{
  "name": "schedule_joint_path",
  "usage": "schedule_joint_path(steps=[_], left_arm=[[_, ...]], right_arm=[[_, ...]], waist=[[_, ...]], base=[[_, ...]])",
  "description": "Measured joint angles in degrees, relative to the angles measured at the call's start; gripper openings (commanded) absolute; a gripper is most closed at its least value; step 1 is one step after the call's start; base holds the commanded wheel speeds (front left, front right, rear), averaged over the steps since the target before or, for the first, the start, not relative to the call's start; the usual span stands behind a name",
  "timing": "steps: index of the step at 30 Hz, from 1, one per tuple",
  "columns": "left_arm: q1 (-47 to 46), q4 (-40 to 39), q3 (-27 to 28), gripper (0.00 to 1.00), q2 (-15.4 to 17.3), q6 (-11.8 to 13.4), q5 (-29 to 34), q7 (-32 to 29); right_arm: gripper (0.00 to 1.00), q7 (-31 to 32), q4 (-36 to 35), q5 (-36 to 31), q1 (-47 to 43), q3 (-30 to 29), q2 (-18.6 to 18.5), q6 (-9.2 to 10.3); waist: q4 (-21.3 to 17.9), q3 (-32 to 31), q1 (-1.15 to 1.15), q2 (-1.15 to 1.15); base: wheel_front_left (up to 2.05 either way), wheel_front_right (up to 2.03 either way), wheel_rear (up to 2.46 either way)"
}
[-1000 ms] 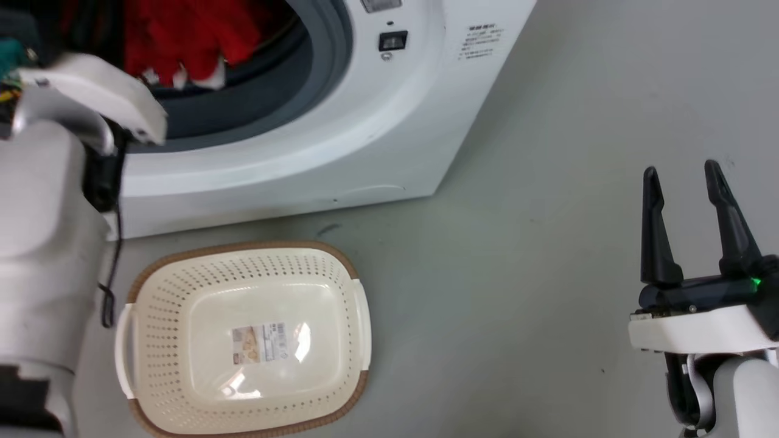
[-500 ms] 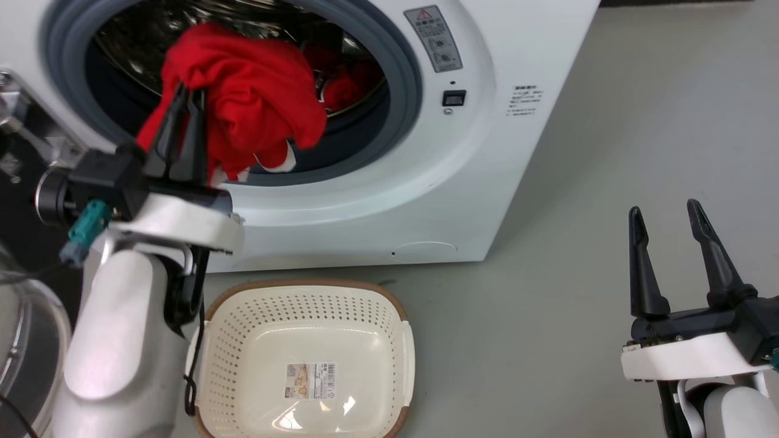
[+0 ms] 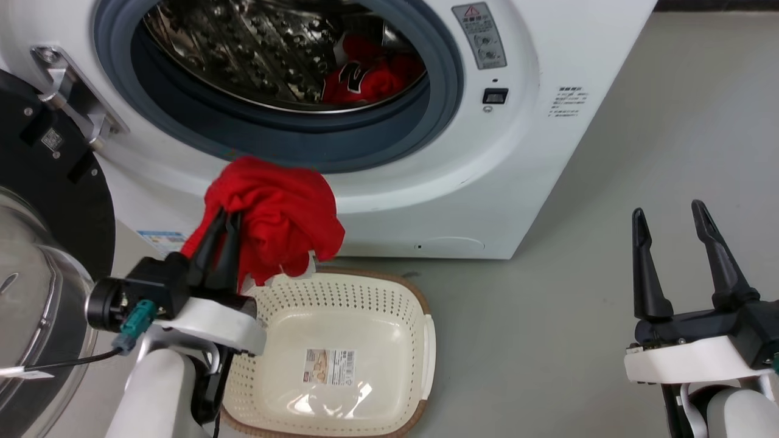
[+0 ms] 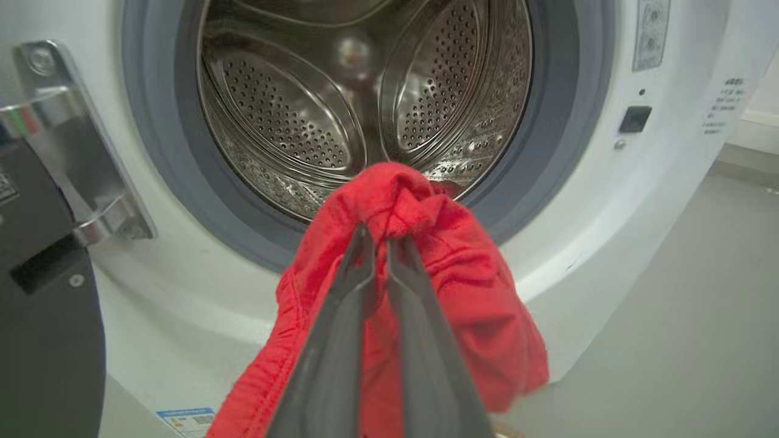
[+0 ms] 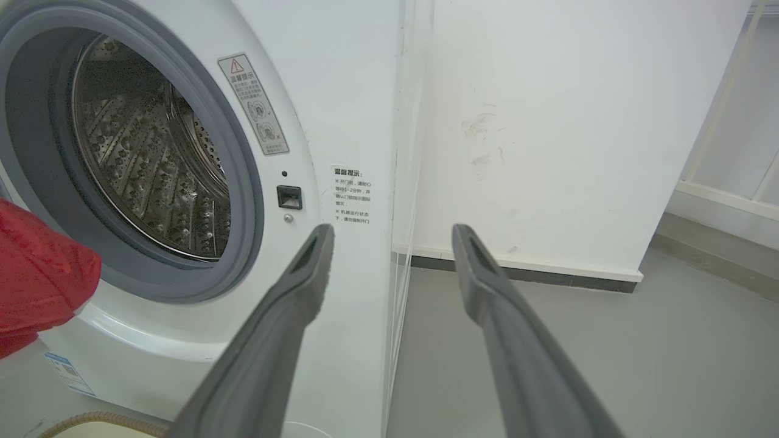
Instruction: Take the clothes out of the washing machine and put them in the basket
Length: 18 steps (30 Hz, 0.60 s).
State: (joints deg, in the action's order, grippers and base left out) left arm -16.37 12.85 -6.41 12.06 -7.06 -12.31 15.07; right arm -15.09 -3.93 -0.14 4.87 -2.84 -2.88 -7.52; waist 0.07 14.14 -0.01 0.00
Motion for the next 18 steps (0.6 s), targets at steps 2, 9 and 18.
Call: schedule_joint_path(steps=[2, 9, 18], left_arm=[[0.16, 2.20, -0.80, 0.00, 0.18, -0.23, 0.05, 0.00], [-1.26, 13.56, -5.66, 0.00, 0.78, -0.34, 1.27, -0.01], [-10.39, 28.69, -10.73, 0.00, 1.79, -0.35, -0.34, 0.00]], right_arm=[[1.00, 0.00, -0.32, -0.62, 0.24, 0.00, 0.01, 0.00], [1.00, 0.00, -1.29, -1.99, 2.01, -0.81, 0.00, 0.00], [1.00, 0.00, -4.04, -3.35, 5.72, -0.99, -0.01, 0.00]], waist=[[0.20, 1.37, 0.00, 0.00], [0.61, 7.13, 0.00, 0.00], [0.19, 16.05, 0.01, 0.00]], base=[[0.00, 0.00, 0.00], [0.00, 0.00, 0.00], [0.00, 0.00, 0.00]])
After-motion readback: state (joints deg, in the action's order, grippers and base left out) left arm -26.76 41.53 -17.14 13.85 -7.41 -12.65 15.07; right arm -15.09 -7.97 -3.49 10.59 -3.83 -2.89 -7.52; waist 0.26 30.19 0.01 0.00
